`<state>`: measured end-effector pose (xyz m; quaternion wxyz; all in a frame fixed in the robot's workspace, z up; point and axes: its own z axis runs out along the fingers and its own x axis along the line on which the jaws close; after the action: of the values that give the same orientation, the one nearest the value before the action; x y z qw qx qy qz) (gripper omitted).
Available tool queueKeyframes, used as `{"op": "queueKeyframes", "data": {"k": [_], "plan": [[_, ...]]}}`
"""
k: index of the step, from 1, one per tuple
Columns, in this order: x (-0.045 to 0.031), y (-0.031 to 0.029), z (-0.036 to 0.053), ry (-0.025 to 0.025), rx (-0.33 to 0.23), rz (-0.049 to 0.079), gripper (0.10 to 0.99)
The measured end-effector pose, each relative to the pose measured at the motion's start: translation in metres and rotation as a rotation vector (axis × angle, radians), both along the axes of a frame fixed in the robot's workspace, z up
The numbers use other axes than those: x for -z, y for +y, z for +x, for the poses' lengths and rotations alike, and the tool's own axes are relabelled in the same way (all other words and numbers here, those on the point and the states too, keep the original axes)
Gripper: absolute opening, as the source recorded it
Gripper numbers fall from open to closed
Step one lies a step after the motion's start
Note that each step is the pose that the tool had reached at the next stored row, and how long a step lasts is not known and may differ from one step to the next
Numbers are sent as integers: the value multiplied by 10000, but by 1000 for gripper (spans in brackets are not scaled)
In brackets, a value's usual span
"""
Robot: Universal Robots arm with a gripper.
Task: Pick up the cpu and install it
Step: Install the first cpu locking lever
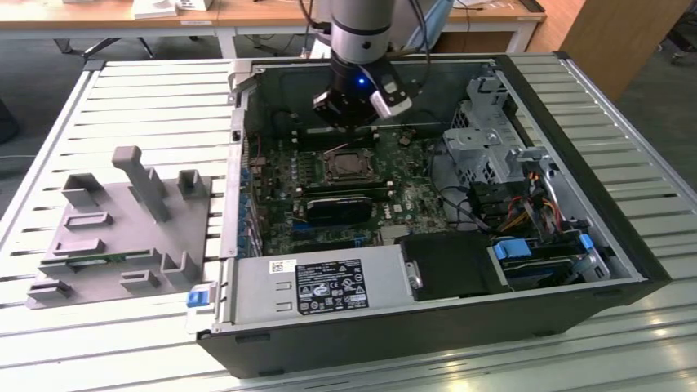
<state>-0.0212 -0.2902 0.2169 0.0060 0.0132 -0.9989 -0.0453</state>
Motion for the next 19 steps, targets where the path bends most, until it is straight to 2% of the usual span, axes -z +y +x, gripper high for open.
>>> {"op": "queueKeyframes", "data": {"k": [19], "plan": [[137,0,78,1,1,-2,106]]}}
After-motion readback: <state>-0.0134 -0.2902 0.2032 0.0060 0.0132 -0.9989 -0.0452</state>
